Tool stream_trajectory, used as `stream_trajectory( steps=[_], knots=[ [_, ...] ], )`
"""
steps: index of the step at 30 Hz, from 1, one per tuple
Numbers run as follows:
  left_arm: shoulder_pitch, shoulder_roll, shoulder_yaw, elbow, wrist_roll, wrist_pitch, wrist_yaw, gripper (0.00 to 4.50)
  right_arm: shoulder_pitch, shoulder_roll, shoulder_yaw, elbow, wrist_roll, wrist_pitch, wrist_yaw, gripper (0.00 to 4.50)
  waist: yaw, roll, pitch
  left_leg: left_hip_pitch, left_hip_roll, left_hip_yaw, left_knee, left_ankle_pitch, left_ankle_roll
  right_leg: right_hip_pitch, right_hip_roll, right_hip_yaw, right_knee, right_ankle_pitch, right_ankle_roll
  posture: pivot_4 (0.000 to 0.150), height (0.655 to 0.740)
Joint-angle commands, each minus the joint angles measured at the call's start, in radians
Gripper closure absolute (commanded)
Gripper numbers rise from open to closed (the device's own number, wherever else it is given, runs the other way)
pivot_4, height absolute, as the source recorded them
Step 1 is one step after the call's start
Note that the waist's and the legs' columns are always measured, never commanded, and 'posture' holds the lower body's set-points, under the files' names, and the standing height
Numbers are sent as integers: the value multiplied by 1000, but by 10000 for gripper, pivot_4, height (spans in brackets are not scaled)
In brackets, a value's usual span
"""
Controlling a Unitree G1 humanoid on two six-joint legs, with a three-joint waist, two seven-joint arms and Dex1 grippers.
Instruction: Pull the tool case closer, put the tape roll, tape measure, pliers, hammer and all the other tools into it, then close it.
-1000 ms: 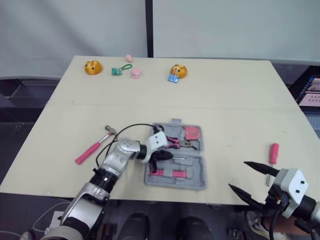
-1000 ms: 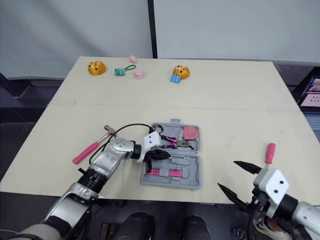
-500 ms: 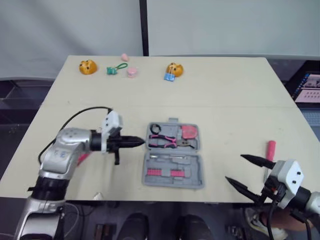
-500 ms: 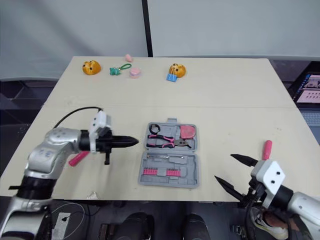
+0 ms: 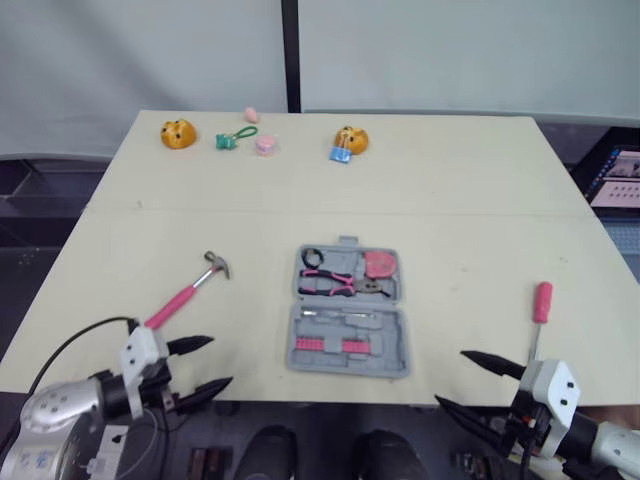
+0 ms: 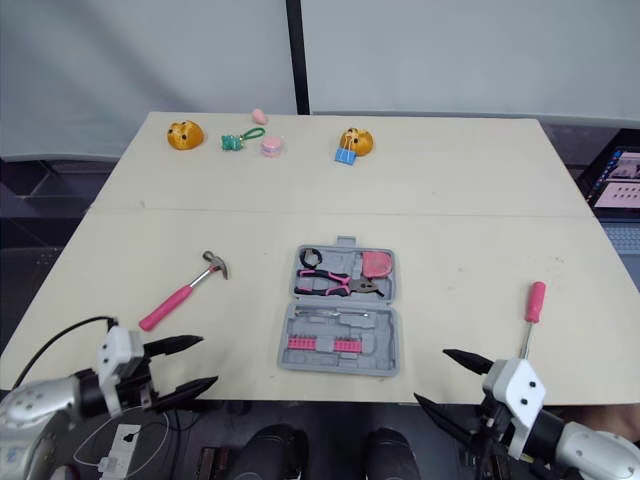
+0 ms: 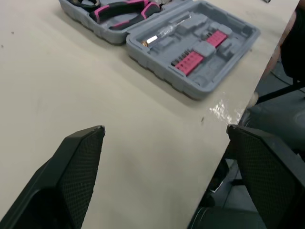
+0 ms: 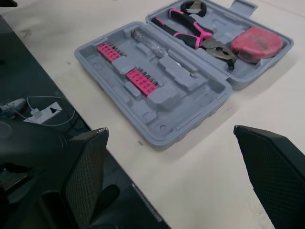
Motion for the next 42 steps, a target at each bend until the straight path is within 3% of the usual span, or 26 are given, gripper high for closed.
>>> stream_trajectory(
  steps=[1,10,21,27,30,35,42],
  knots=[
    [35,-14,46,-10,-7,-74,28,258,9,-2,-11,-2,9,-30,19,0,2,0,0,0,0,0,0,0,0,0,0,0,0,0,0,1500,6677],
    [25,-18,53,-1,-9,-84,101,258,-10,-17,-13,10,14,-34,25,0,-1,1,0,0,0,0,0,-3,5,0,0,0,0,0,0,1500,6677],
    [-106,113,71,-45,-20,268,272,258,-281,-94,40,-110,157,106,1,0,-2,1,0,0,0,0,0,-1,0,0,1,0,0,0,0,1500,6677],
    [-113,165,56,-115,19,367,317,258,-326,-100,65,-91,159,125,20,0,0,0,1,0,0,0,0,-1,0,0,1,0,0,0,0,1500,6677],
    [-207,248,35,-105,7,489,318,258,-332,-108,64,-76,151,121,28,0,2,-1,1,0,0,0,0,0,-1,0,1,-1,0,0,0,1500,6677],
    [-532,385,-149,78,74,556,257,258,-325,-116,54,-62,135,110,31,0,5,-1,1,0,0,0,0,1,-1,0,1,-1,1,0,0,1500,6677],
    [-871,296,-387,481,220,395,183,258,-303,-115,33,-79,117,104,4,0,-6,-2,3,-1,-1,4,0,1,-1,-3,3,0,4,0,1,1500,6677]
  ],
)
